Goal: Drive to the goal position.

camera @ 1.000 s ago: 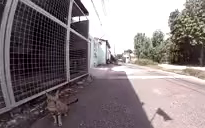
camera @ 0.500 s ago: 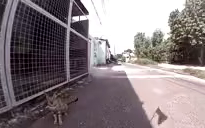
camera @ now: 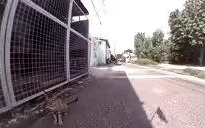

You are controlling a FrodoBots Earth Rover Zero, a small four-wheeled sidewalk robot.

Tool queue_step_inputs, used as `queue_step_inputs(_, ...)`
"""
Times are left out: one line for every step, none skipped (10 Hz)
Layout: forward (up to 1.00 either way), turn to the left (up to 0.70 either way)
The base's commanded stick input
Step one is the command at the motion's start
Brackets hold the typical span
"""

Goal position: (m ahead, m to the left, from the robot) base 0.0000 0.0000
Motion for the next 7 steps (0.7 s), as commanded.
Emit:
queue_step_inputs(-0.75, 0.0)
queue_step_inputs(-0.14, 0.0)
queue_step_inputs(0.0, 0.0)
queue_step_inputs(0.0, 0.0)
queue_step_inputs(0.0, 0.0)
queue_step_inputs(0.0, 0.07)
queue_step_inputs(0.0, 0.25)
